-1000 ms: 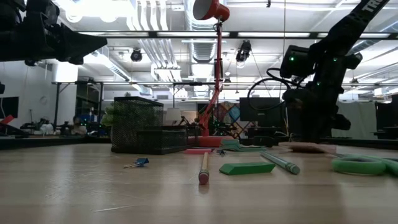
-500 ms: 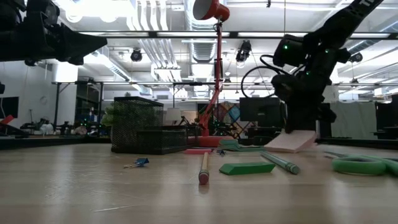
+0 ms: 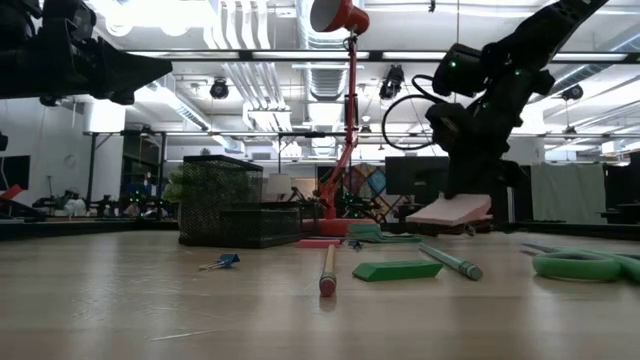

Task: Pick and place office supplies into organizer
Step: Put the pink sticky notes in the black desk organizer

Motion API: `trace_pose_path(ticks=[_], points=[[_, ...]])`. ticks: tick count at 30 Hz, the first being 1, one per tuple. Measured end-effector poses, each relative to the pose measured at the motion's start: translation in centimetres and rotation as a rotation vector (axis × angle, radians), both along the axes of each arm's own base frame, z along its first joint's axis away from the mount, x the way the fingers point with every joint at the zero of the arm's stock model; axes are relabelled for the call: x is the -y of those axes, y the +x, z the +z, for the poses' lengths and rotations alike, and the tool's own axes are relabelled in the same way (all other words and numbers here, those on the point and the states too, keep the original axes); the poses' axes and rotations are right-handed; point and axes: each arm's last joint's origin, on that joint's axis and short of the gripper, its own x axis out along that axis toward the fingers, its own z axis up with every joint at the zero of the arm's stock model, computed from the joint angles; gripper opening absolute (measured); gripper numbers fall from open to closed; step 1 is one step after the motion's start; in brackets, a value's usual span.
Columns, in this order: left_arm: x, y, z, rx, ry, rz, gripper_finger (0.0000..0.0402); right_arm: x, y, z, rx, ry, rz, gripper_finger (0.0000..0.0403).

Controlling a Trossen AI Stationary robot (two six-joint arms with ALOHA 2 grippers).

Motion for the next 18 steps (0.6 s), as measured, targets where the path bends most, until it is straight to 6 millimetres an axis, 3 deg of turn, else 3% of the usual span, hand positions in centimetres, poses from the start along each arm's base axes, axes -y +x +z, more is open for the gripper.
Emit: trace_pose_path(ticks=[10,18], points=[[0.0,0.0,0.0,0.0,0.0,0.0,0.0,0.1,1.0,1.6,0.11,-0.022,0.001,0.0008],[0.0,0.0,0.0,0.001,-0.001,-0.001,0.0,0.3,2.7,2.7,0.278,-0.156,-0.031,0.0008]])
